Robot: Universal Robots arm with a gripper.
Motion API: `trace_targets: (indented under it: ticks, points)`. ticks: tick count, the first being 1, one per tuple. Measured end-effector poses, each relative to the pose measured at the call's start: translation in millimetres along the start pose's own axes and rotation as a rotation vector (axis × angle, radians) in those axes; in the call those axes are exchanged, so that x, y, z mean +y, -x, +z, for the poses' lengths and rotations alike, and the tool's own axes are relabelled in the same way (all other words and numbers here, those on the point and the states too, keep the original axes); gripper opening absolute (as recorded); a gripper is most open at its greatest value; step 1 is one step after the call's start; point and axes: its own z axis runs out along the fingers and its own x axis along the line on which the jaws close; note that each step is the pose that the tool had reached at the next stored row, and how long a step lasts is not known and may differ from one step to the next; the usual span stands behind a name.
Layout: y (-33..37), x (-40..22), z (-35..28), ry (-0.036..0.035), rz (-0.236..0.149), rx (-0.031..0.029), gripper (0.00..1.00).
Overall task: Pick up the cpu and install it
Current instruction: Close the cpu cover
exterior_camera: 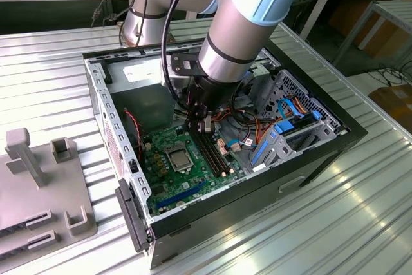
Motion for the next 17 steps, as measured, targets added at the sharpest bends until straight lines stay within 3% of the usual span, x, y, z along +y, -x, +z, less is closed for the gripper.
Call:
trace_targets:
  ticks: [9, 17]
  points:
    - [-0.4, 0.7, 0.1, -0.0001, 0.0, -0.0001, 0.11]
    - [-8.7, 14.8, 0.8, 0.0, 0.0, 0.0, 0.11]
